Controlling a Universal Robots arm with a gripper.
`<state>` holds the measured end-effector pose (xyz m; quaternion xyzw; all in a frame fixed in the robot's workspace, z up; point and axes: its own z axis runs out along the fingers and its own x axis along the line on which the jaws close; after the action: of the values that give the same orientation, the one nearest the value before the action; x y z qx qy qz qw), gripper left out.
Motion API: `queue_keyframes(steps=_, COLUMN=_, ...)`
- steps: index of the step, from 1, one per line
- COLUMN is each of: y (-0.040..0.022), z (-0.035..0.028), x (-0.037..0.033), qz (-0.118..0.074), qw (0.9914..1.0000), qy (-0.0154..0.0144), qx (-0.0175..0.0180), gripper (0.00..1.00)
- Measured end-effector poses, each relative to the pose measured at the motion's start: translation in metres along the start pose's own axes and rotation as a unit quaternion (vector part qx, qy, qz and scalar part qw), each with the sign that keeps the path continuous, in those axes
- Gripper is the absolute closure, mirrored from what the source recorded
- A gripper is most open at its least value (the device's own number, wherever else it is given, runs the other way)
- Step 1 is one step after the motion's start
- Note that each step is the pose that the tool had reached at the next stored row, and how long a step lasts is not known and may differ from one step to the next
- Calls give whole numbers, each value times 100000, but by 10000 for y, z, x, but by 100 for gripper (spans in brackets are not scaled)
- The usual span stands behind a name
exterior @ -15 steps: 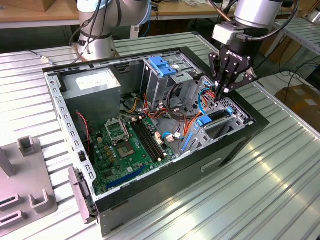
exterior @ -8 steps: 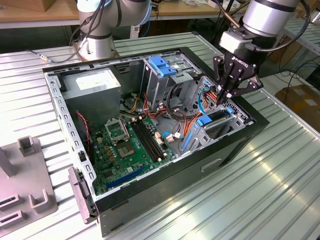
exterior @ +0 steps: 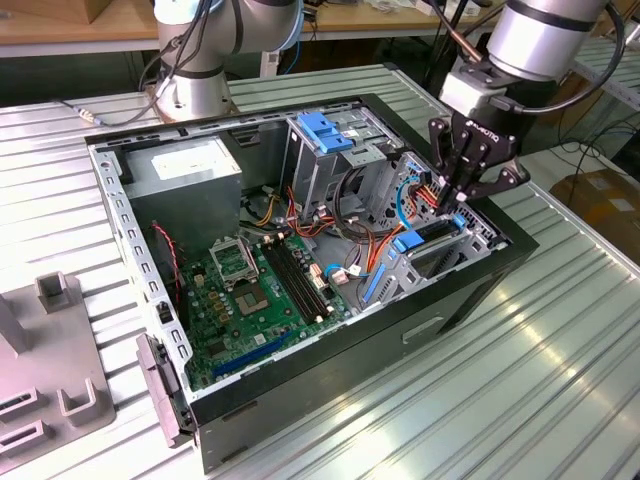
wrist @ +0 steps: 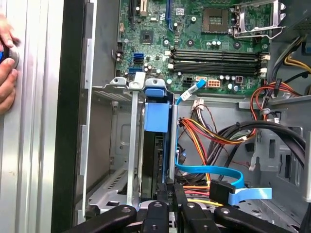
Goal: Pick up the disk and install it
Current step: 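Insert the first disk wire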
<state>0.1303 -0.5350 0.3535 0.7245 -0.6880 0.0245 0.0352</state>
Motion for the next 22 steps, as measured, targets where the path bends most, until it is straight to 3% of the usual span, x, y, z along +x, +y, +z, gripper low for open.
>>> queue_keyframes(steps=4, y=1, z=11, x=-1, qz=1085, qw=99994, qy=-12, qx=-71, gripper=84)
queue_keyframes(steps=7, y=2, z=23, x=-2, qz=3124, qw=99951, qy=-50, qx=-238, gripper=84)
queue_keyframes(steps=18, y=65, z=39, x=80, qz=2111, qw=99978, qy=-36, qx=-157, gripper=84)
queue_keyframes(steps=22, y=64, z=50, x=80, qz=3988, qw=99920, qy=-38, qx=-311, gripper=84)
